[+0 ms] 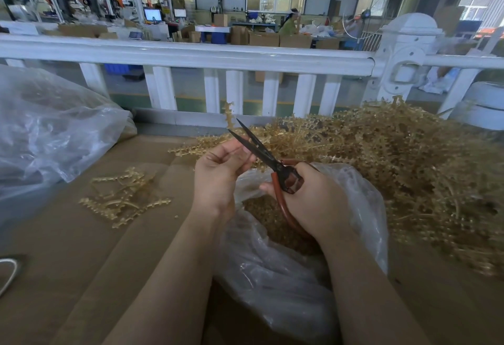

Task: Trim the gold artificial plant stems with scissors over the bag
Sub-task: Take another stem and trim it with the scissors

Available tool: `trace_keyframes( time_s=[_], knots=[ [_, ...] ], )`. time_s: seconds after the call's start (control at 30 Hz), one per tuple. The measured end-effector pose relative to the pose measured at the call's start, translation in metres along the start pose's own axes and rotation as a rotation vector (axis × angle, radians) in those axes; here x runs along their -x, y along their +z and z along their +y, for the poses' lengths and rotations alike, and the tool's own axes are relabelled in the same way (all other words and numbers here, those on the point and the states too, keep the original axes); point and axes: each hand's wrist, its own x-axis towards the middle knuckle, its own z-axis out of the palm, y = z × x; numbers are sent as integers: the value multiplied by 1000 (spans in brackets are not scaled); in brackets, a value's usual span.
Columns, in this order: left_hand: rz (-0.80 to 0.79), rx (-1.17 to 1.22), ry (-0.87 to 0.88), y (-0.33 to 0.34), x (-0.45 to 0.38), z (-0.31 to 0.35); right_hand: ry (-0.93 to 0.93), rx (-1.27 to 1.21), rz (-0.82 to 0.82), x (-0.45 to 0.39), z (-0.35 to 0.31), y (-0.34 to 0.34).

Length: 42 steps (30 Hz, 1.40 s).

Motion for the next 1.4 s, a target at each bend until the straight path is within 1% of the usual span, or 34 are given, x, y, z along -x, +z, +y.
trace_keyframes(
  time_s=[0.2, 0.43, 0.53, 0.67, 0.8, 1.03, 1.13, 1.4],
  knots=[
    [4, 5, 3, -1, 0, -1, -24, 23, 46, 1, 0, 2],
    [-23, 9, -12, -4, 0, 1, -48, -18, 57, 1, 1, 1],
    [-6, -56, 1, -6, -1, 1, -47, -19, 58, 1, 2, 2],
    [-28, -199, 76, -7, 0, 1, -39, 17, 61, 0, 1, 0],
    [-48, -259, 109, -5, 1, 2, -55, 32, 76, 1, 0, -3],
    [-21, -230, 123, -4, 1, 3, -65, 14, 98, 1, -1, -1],
    [-14, -218, 127, -4, 1, 2, -97, -3, 133, 2, -1, -1],
    [-36, -192, 120, -6, 1, 2, -112, -37, 134, 2, 1, 1]
  ],
)
